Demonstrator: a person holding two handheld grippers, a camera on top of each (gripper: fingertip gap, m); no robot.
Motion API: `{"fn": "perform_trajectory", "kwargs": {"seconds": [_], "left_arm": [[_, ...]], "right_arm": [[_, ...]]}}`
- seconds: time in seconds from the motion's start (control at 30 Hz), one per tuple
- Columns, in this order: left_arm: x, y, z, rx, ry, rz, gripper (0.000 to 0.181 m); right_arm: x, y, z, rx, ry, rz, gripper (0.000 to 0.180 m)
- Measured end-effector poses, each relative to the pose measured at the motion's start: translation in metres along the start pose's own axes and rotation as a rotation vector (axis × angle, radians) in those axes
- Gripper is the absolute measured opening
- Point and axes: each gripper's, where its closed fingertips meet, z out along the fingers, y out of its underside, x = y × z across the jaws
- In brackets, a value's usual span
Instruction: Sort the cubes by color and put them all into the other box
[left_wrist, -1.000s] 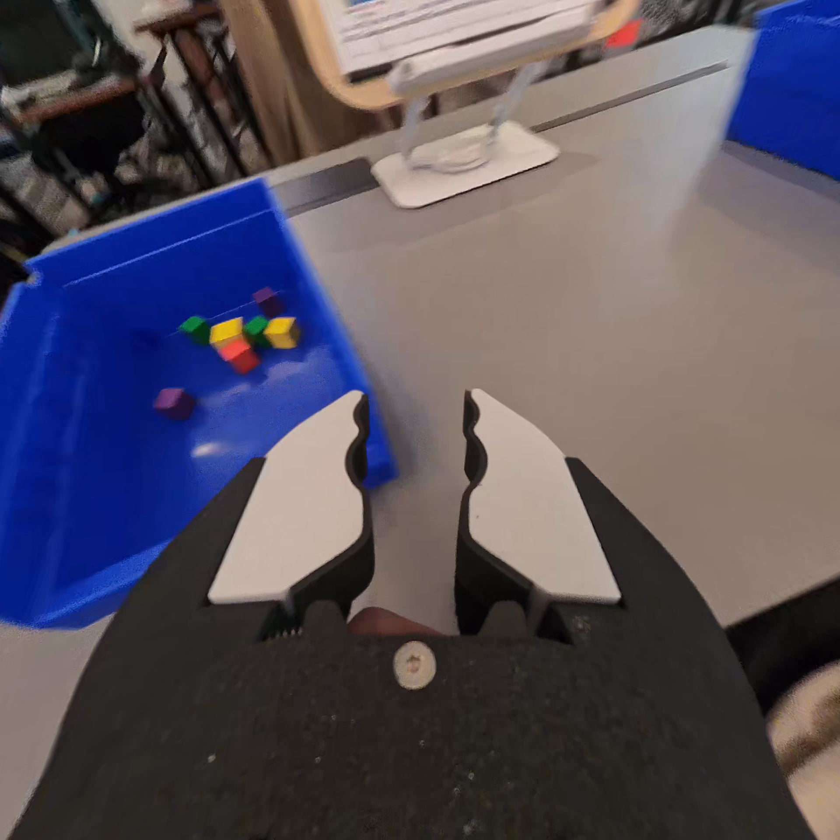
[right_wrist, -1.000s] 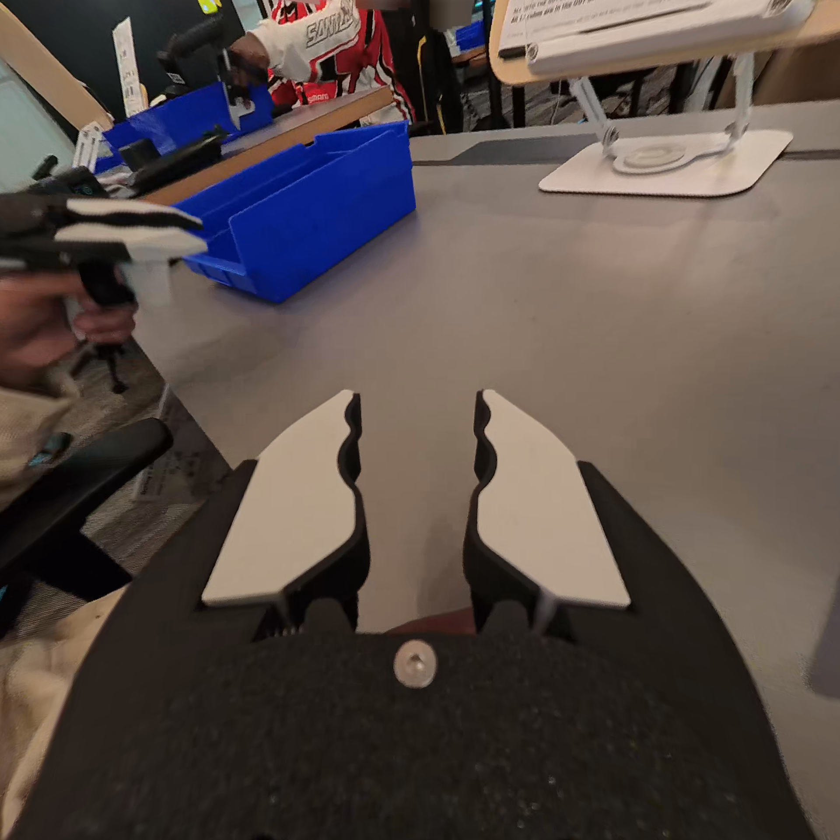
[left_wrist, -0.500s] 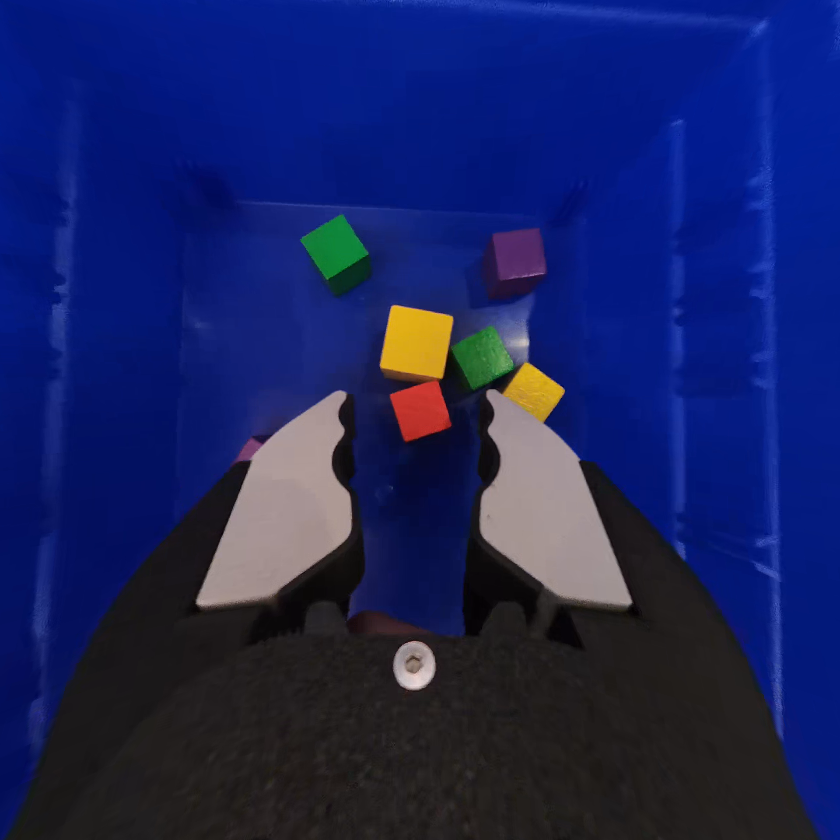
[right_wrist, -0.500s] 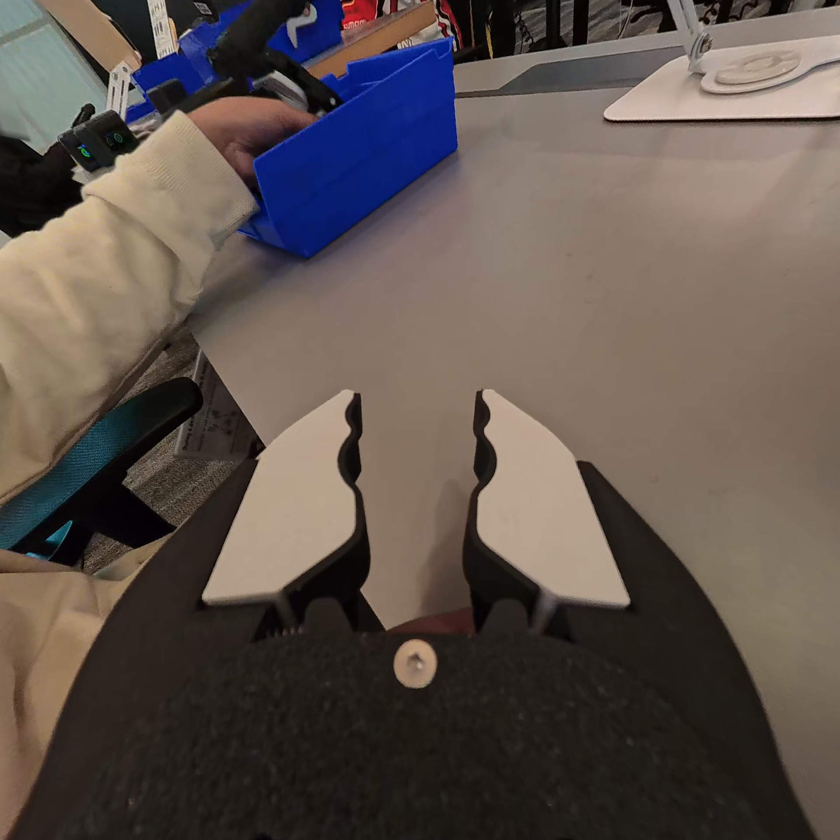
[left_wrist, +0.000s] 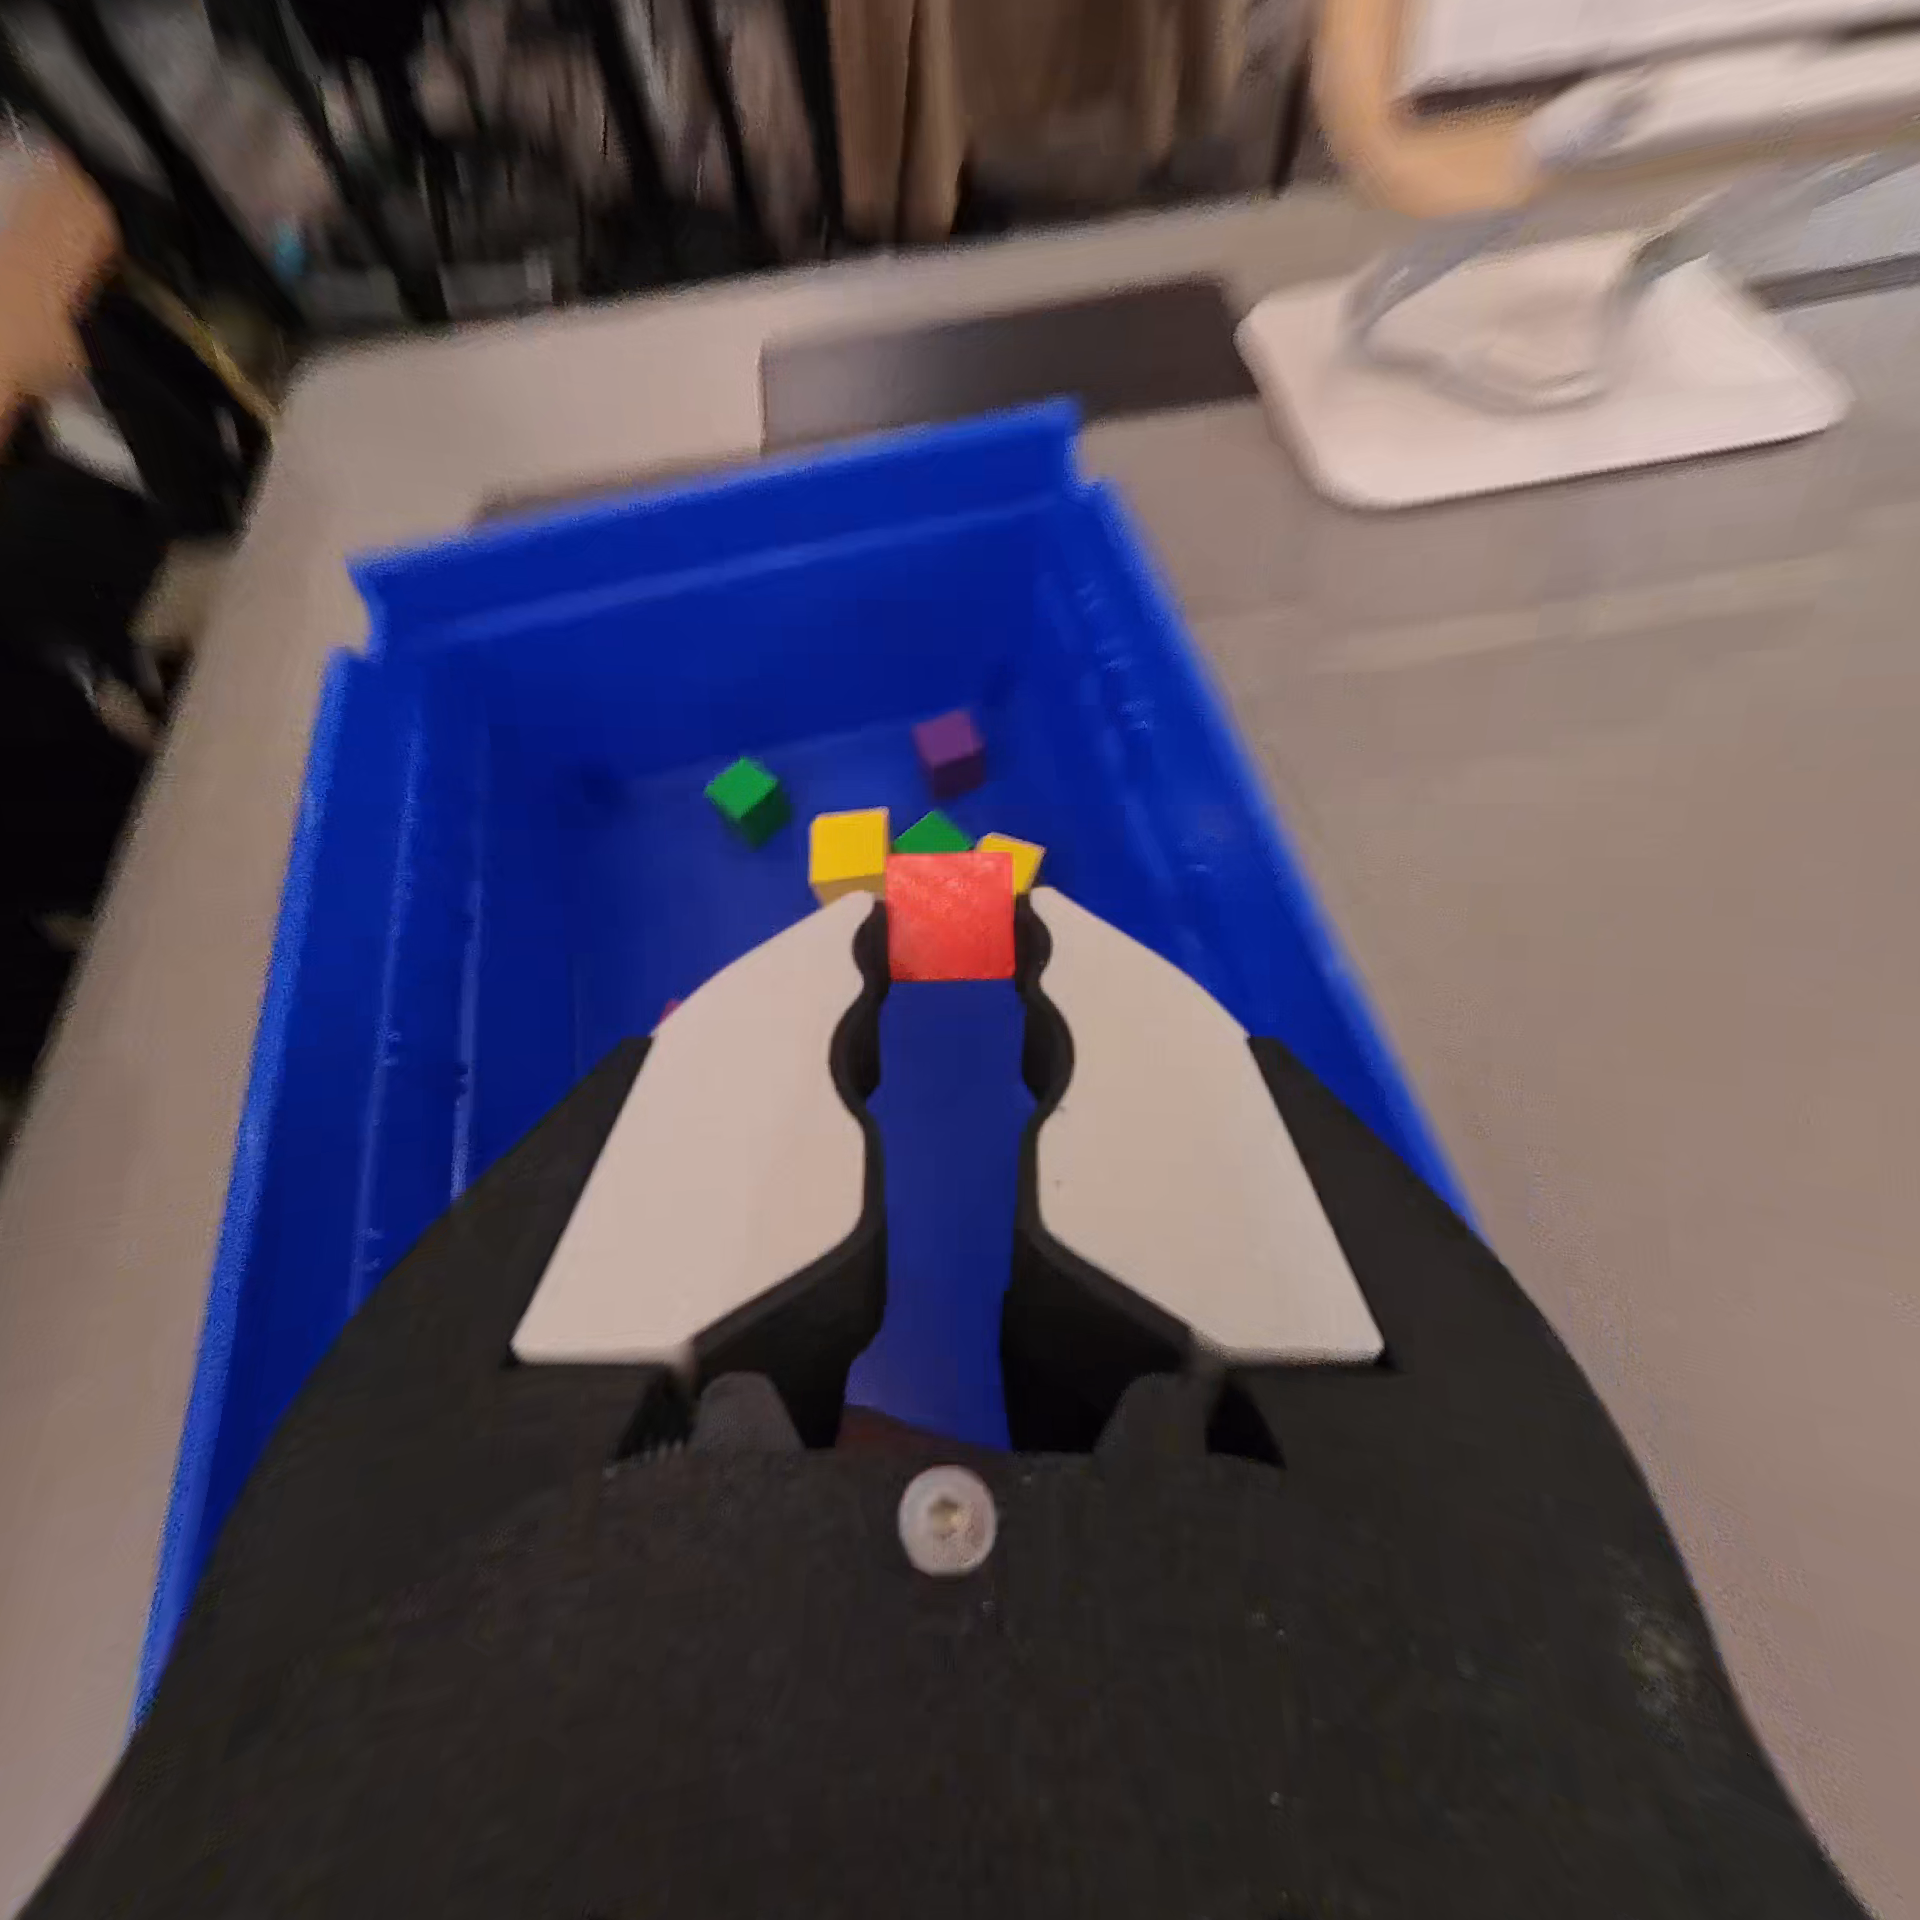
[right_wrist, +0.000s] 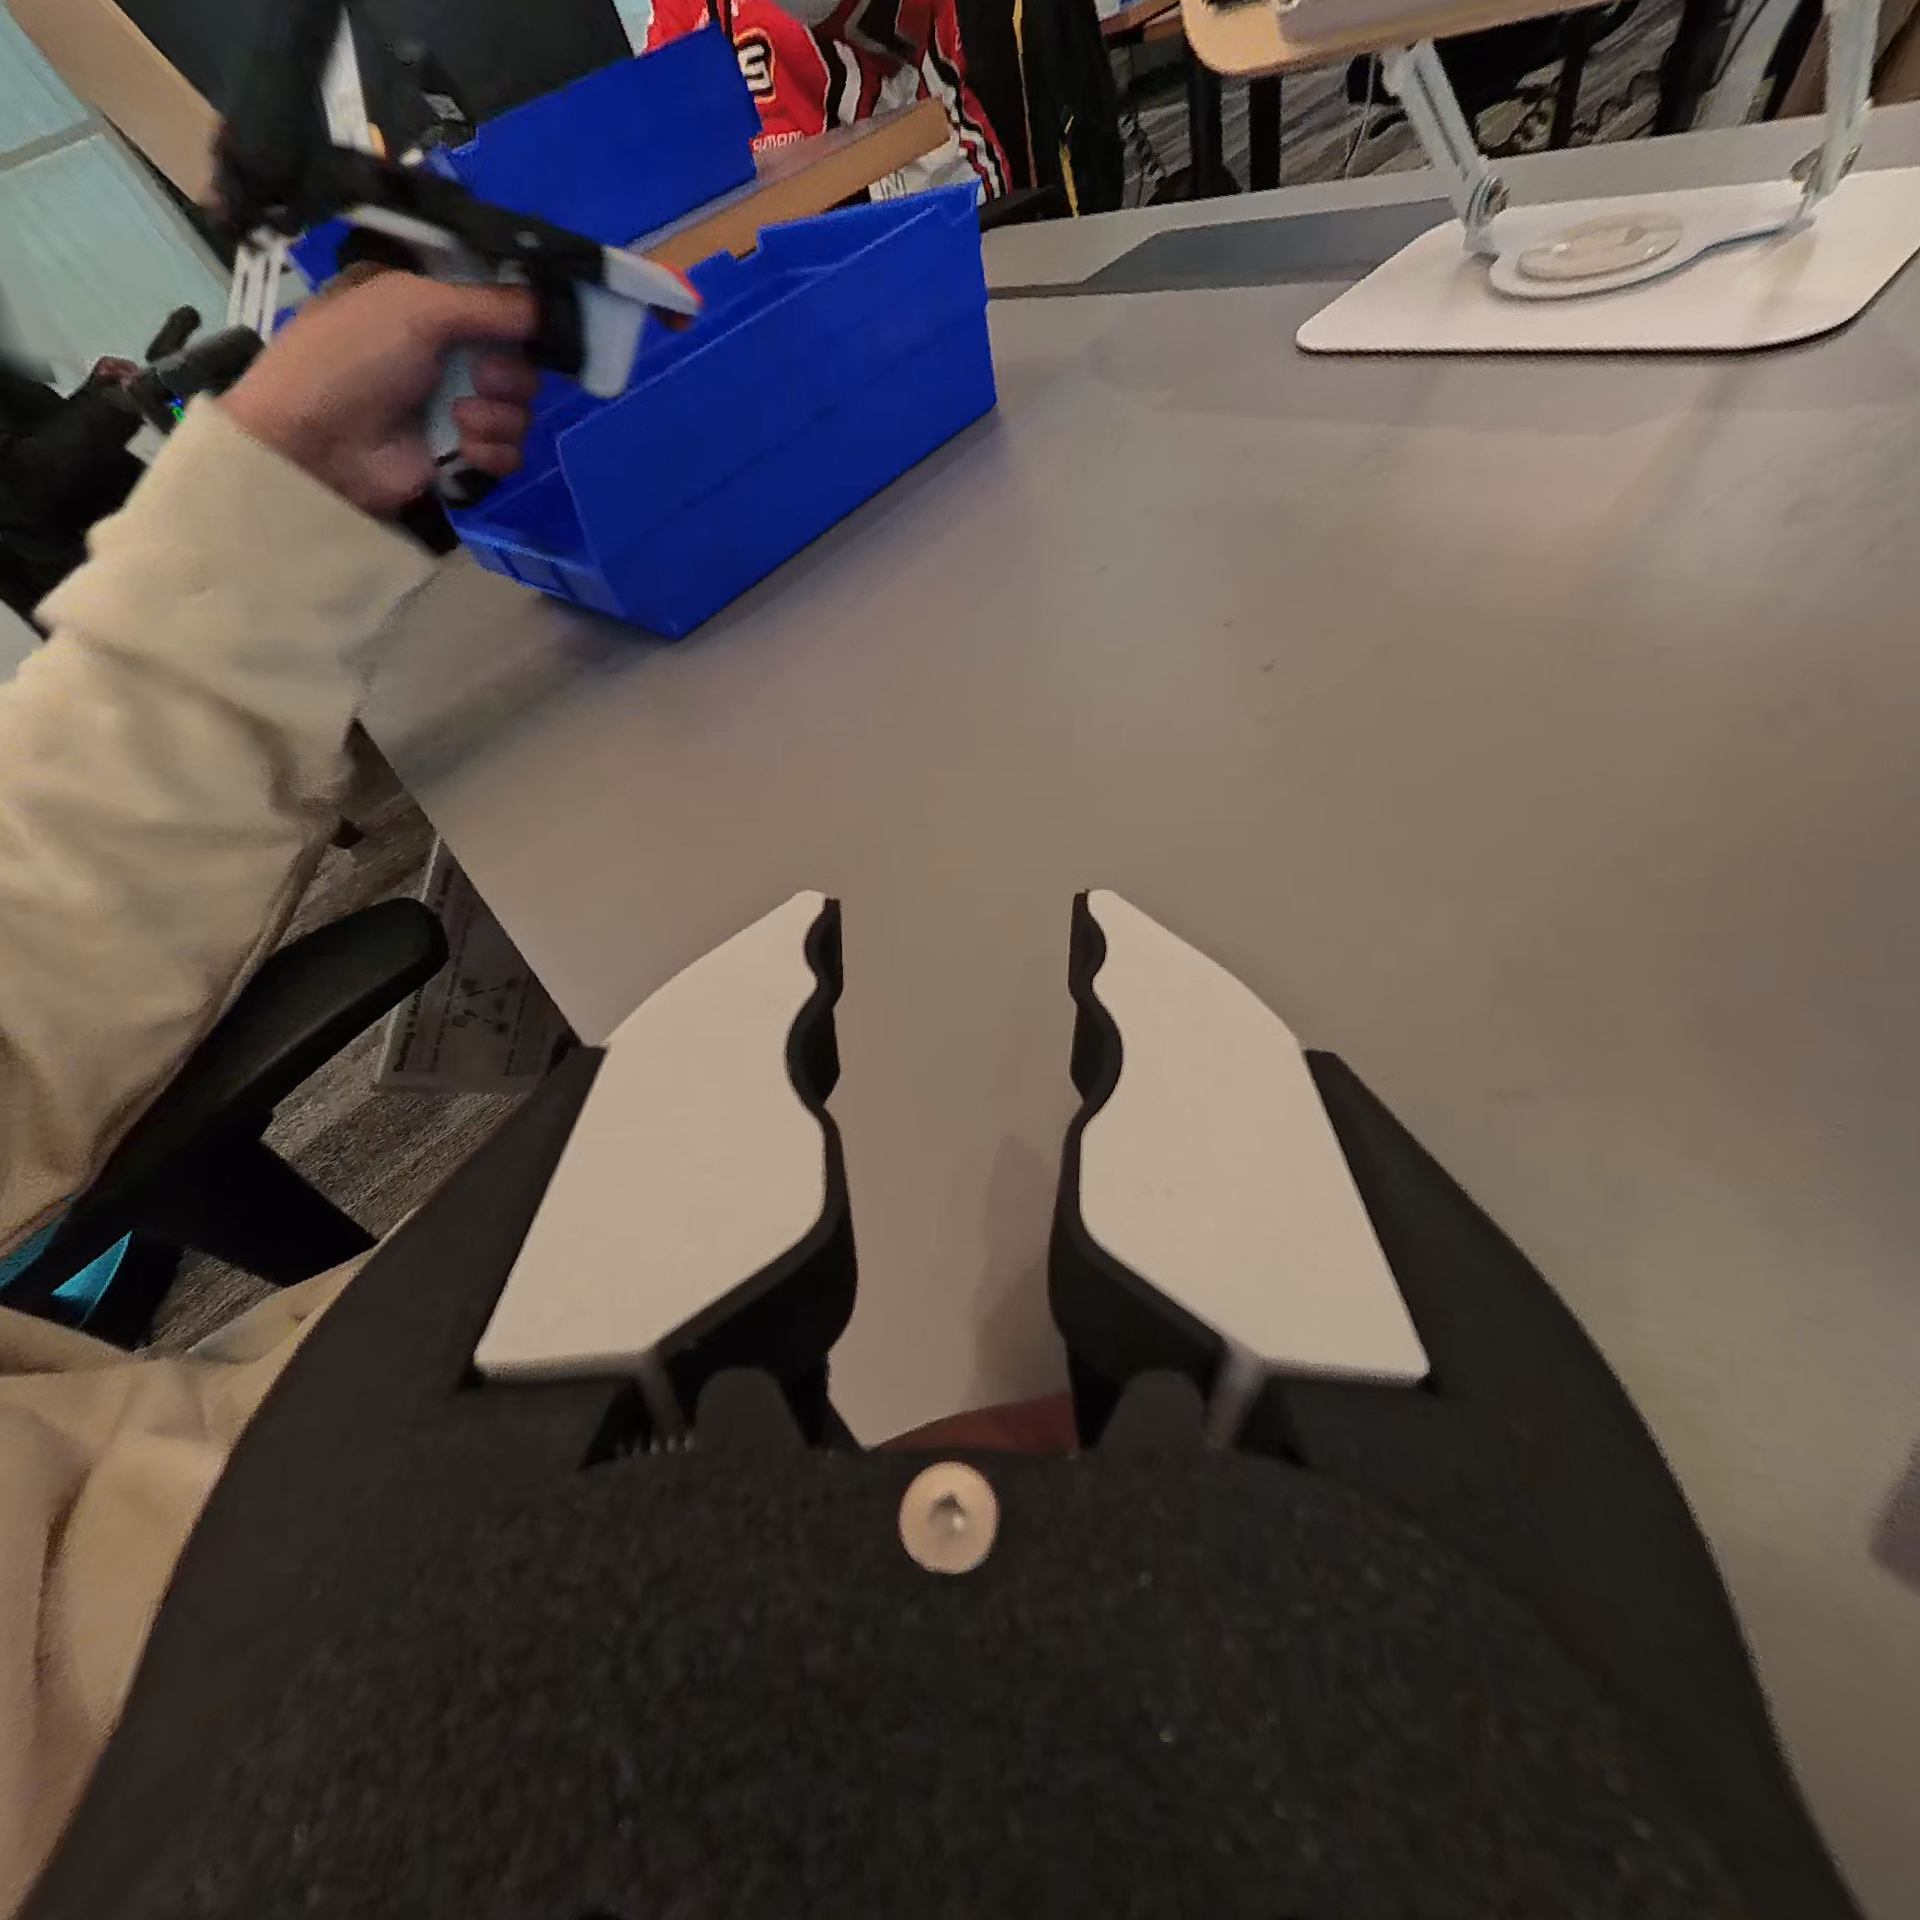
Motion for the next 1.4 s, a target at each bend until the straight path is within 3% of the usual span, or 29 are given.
{"fn": "perform_trajectory", "kwargs": {"seconds": [0.13, 0.2, 0.33, 0.47, 0.6, 0.7, 0.77, 0.87, 1.03, 1.1, 1.17, 1.3, 1.33, 1.4], "left_arm": [[0.058, -0.006, -0.079, 0.321, 0.091, 0.218, 0.022], [0.079, 0.010, -0.100, 0.379, 0.100, 0.253, 0.022], [0.114, 0.043, -0.109, 0.365, 0.213, 0.223, 0.022], [0.137, 0.060, -0.102, 0.352, 0.353, 0.234, 0.022], [0.181, 0.040, -0.125, 0.465, 0.633, 0.234, 0.022], [0.234, 0.015, -0.158, 0.584, 0.927, 0.335, 0.022], [0.266, 0.006, -0.172, 0.661, 1.038, 0.483, 0.022], [0.298, -0.002, -0.160, 0.644, 1.028, 0.644, 0.022], [0.329, 0.009, -0.149, 0.588, 1.079, 0.743, 0.022], [0.335, 0.015, -0.149, 0.598, 1.085, 0.763, 0.022], [0.338, 0.019, -0.150, 0.613, 1.092, 0.770, 0.022], [0.339, 0.028, -0.146, 0.578, 1.024, 0.762, 0.022], [0.336, 0.030, -0.146, 0.543, 1.004, 0.744, 0.024], [0.330, 0.033, -0.153, 0.470, 1.017, 0.702, 0.048]], "right_arm": [[0.010, -0.011, -0.006, 0.062, 0.041, -0.015, 0.040], [0.015, -0.018, -0.010, 0.111, 0.064, -0.024, 0.041], [0.016, -0.024, -0.010, 0.159, 0.057, -0.002, 0.044], [0.006, -0.019, 0.000, 0.151, -0.062, 0.125, 0.045], [-0.019, -0.027, 0.015, 0.123, -0.274, 0.291, 0.044], [-0.051, -0.051, 0.026, 0.088, -0.566, 0.507, 0.044], [-0.074, -0.071, 0.031, 0.054, -0.784, 0.658, 0.044], [-0.098, -0.089, 0.039, 0.002, -0.984, 0.759, 0.044], [-0.104, -0.090, 0.053, 0.013, -1.008, 0.758, 0.044], [-0.101, -0.086, 0.053, 0.001, -1.020, 0.788, 0.029], [-0.100, -0.082, 0.050, -0.008, -1.053, 0.815, 0.028], [-0.098, -0.072, 0.049, -0.019, -1.035, 0.807, 0.027], [-0.098, -0.072, 0.048, -0.015, -1.031, 0.805, 0.027], [-0.094, -0.073, 0.043, -0.002, -1.024, 0.798, 0.027]]}}
